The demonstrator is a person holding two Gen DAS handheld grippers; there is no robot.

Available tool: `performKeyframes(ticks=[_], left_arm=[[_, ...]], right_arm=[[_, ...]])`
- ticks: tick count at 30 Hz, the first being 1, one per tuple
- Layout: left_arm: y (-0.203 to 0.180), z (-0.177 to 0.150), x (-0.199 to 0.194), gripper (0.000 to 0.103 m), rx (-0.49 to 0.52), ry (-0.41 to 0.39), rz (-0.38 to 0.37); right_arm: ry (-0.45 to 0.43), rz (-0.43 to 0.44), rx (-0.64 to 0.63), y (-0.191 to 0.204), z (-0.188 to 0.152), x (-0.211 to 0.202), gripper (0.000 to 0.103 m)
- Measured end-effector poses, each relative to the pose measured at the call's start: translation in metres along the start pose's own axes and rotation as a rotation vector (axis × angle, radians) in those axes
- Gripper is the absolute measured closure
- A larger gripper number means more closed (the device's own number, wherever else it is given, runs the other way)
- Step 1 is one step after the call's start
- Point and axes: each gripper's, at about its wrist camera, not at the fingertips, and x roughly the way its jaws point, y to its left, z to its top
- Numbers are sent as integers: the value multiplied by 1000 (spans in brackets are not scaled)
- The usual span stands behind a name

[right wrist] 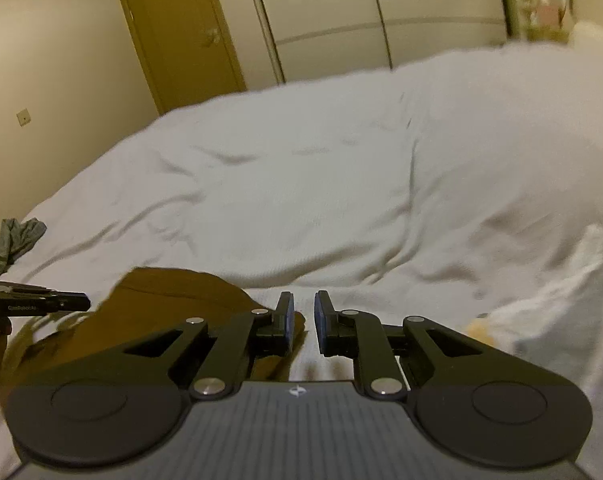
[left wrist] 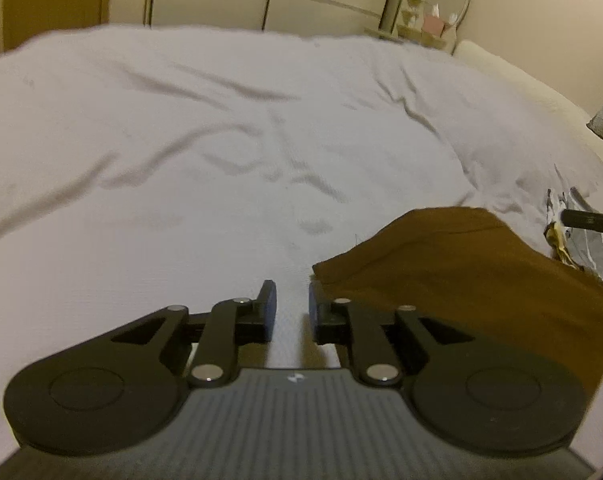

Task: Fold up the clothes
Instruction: 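Grasp the shorts end with the right tool while the left tool grasps the other end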

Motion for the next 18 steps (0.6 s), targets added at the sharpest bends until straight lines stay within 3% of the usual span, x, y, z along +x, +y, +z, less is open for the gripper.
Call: performKeyframes(ticks=[3,6,10,14,16,18], left_arm=[[-22,-10,-34,91,43,-57,-27],[-59,-24,-51,90,129,-78,-118],[-87,-37,-28,87,208,-11,-145],[-65,-42,-4,86,158,19,-107],[-57,-41,-13,87,173,8,-62],[-58,-44,-33,86,211,-22,-41]], right_arm=[[-31,64,-35,22,-14,-28,86],[-61,127,-70,44,-28,-56,87],[-10,156,-102,54,-41,-43,87],[67,95,-68,29,-49,-15,89],[78,19,-90,18,-51,-16,80],[60,-22,-116,18,-50,-30,80]])
